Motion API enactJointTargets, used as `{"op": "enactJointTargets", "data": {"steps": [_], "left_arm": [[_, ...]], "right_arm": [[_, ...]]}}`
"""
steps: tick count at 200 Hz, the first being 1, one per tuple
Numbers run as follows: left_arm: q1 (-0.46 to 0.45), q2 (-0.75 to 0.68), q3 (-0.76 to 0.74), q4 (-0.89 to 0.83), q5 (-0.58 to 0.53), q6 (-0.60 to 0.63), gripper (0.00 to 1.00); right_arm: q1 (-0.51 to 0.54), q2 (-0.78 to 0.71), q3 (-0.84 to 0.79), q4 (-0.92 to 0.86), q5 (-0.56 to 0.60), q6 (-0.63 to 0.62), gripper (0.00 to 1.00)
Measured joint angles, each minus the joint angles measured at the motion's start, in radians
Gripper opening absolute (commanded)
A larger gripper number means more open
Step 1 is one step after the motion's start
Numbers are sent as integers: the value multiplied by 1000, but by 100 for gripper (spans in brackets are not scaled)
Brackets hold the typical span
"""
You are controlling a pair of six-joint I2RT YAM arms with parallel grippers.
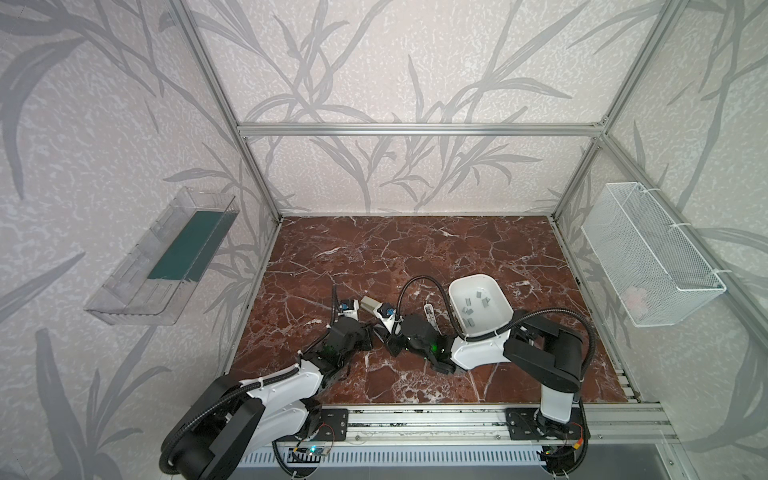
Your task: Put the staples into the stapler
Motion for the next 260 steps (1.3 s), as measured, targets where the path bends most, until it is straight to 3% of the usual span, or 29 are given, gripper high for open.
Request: {"op": "enactJointTargets", "data": {"steps": [64, 131, 209, 260], "left_arm": [[0, -80, 0, -20, 9, 2, 36], [1, -34, -4, 31, 108, 35, 37], [6, 238, -34, 357, 79, 50, 33], [5, 472, -72, 716, 18, 47, 33]], "right_arm": [[0, 35, -8, 0, 15, 0, 24], [1, 53, -12, 29, 24, -1, 23], [2, 69, -28, 55, 22, 15, 23], [2, 96, -30, 97, 25, 44, 22]]}}
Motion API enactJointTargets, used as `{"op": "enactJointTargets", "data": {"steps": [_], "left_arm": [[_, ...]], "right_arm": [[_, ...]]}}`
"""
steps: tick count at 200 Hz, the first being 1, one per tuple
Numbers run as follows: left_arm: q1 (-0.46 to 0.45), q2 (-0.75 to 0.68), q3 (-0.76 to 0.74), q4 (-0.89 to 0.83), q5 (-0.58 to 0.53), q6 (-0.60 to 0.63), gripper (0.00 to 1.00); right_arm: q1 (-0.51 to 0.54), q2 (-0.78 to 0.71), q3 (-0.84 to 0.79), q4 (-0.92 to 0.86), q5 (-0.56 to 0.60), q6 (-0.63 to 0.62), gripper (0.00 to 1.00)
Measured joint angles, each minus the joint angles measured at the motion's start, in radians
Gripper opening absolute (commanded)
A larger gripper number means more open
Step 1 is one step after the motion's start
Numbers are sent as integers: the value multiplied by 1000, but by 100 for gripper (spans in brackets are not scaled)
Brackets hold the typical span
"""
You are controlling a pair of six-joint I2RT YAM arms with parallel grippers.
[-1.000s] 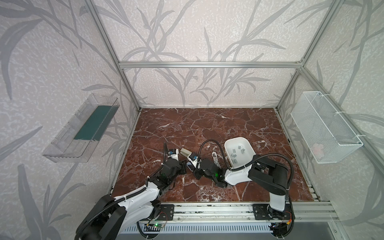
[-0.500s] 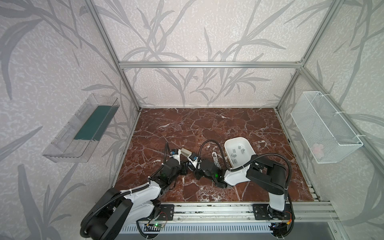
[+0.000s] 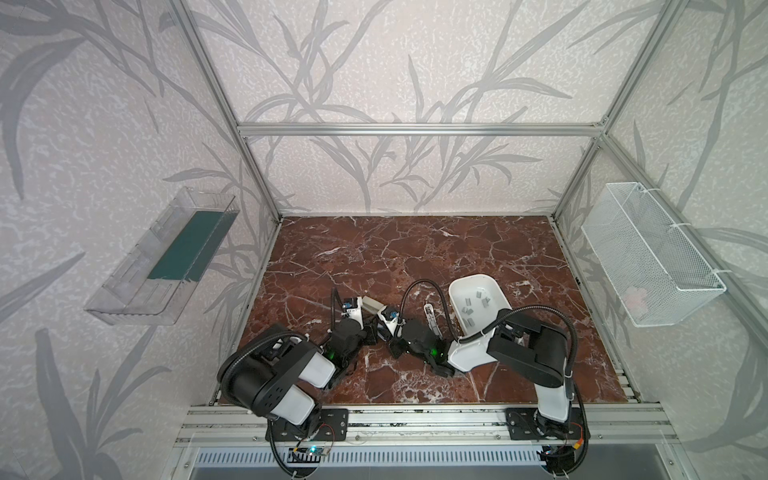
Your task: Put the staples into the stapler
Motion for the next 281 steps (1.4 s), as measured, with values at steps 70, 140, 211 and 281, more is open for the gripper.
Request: {"op": "enactJointTargets", "data": {"steps": [70, 140, 211, 281], "left_arm": [[-5, 81, -5, 123, 13, -4, 37], [-26, -102, 143, -370, -1, -1, 39], [-27, -215, 164, -549, -30, 14, 41], [-28, -473, 197, -683, 5, 69, 59]], "right_arm": [[-2, -31, -12, -24, 8, 14, 27], [-3, -98, 10, -222, 45, 9, 36], [-3, -230, 19, -332, 80, -9, 46], [-18, -469, -151, -368, 287, 32, 47]]}}
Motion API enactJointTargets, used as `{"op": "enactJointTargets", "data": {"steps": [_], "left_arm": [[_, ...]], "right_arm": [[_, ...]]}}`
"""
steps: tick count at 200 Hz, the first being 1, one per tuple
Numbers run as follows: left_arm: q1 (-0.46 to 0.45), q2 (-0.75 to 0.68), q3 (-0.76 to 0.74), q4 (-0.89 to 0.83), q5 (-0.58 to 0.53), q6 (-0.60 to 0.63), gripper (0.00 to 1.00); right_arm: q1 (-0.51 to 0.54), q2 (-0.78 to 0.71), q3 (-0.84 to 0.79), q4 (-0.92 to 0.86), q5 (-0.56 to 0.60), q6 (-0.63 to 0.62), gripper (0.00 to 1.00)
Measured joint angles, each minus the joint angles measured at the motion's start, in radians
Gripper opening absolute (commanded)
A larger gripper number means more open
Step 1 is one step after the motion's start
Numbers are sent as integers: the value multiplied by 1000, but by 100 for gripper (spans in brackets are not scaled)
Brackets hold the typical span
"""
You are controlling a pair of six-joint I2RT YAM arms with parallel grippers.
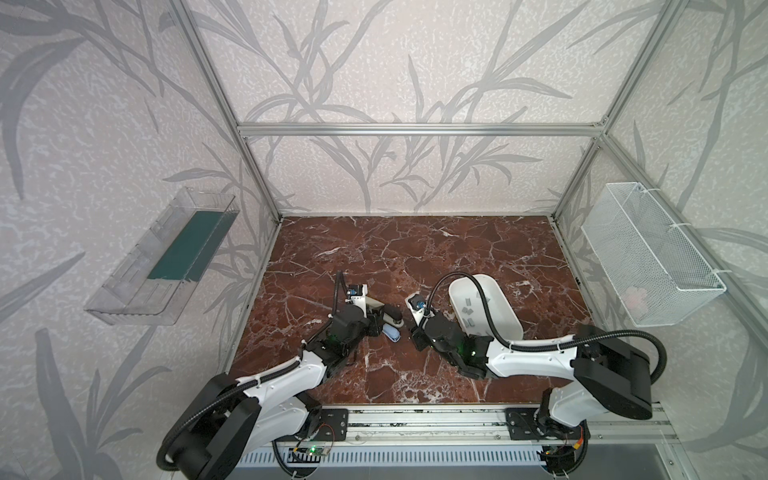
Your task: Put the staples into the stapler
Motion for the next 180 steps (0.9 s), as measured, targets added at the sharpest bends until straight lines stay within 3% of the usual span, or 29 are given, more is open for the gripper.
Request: {"op": "enactJointTargets", "data": {"steps": [75, 180], "left_arm": [[-61, 13, 48, -6, 156, -25, 73], [-171, 125, 109, 26, 161, -32, 78]], "right_arm": [[-60, 38, -107, -67, 88, 102, 58], [-61, 116, -127, -59, 63, 145, 51]]}}
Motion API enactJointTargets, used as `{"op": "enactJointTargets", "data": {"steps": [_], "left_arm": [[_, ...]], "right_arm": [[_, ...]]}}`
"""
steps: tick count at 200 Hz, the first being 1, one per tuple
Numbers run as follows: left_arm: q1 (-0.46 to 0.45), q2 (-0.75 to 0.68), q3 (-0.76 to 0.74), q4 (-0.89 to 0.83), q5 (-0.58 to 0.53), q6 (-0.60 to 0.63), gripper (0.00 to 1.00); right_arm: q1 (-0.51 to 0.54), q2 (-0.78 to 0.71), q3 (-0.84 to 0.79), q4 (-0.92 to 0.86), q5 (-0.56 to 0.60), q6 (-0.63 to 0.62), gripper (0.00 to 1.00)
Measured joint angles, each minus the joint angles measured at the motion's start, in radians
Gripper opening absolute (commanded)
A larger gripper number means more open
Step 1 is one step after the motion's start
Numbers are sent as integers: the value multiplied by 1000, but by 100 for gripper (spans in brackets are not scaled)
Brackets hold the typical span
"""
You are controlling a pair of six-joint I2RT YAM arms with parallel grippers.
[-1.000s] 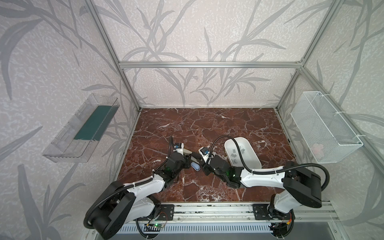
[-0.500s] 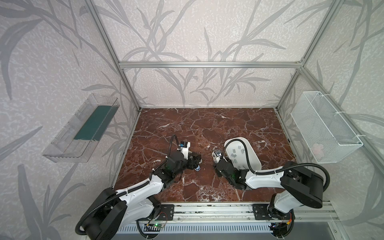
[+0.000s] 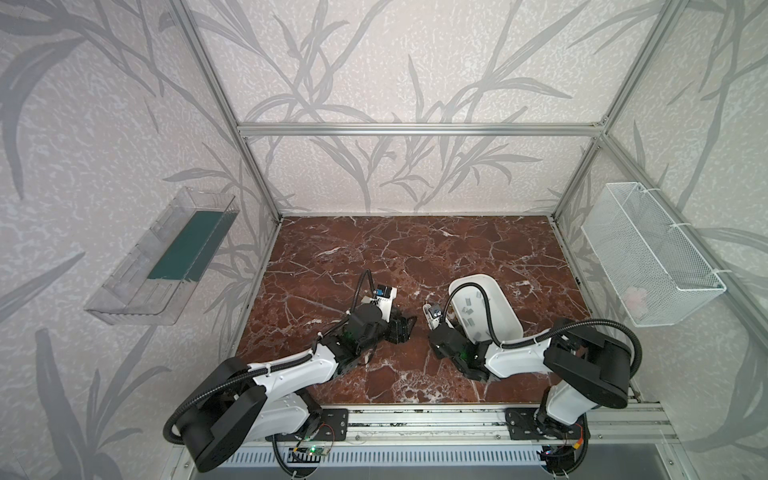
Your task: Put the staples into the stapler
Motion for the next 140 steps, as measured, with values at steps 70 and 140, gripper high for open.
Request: {"op": "enactJointTargets", "data": {"steps": [70, 140], "left_arm": [[-29, 101, 38, 42, -3, -7, 78], [-37, 280, 94, 144, 6, -49, 77]], "right_arm": [[-1, -7, -45, 79, -40, 9, 43], [9, -9, -76, 134, -65, 35, 39]]}}
